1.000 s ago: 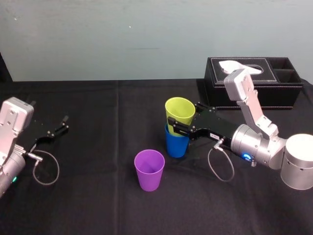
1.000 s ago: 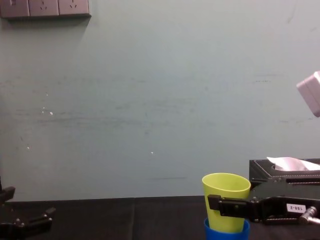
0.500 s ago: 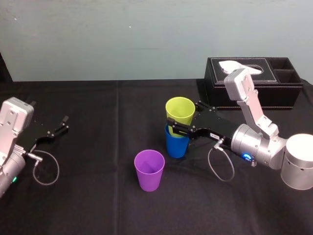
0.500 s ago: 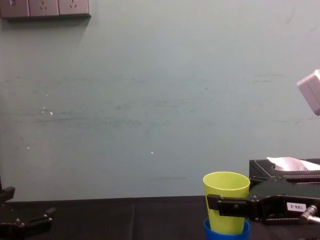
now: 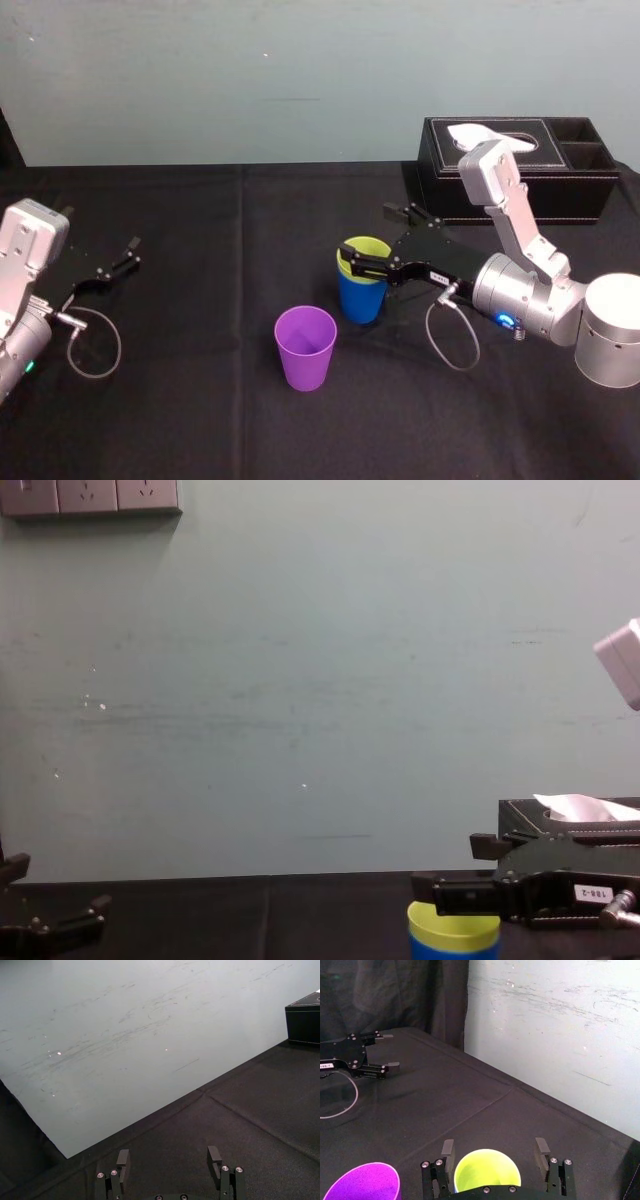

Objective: Stack the three plastic cups sequentially using one hand.

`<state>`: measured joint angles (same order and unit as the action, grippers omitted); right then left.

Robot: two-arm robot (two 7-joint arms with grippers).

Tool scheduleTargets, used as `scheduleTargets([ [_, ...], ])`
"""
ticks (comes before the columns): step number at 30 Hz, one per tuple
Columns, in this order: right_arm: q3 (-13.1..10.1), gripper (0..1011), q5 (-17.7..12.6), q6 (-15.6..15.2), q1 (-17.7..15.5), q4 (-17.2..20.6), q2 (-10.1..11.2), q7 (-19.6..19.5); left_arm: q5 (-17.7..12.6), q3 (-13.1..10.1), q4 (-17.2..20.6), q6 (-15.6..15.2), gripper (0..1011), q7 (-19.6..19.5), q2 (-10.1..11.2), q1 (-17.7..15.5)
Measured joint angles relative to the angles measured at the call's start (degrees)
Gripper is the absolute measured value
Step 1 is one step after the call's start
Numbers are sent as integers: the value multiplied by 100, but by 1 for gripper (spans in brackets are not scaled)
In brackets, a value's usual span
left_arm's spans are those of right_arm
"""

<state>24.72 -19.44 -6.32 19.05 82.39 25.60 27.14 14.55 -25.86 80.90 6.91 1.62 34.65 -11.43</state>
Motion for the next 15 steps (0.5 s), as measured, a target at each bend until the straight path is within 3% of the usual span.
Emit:
scheduleTargets([
  [10,0,1003,0,0,0,5,1,-4,0,0,0,0,1011,0,0,0],
  [15,-112,1003,59,21,-208,403,174,-104,0,0,0,0,1011,0,0,0],
])
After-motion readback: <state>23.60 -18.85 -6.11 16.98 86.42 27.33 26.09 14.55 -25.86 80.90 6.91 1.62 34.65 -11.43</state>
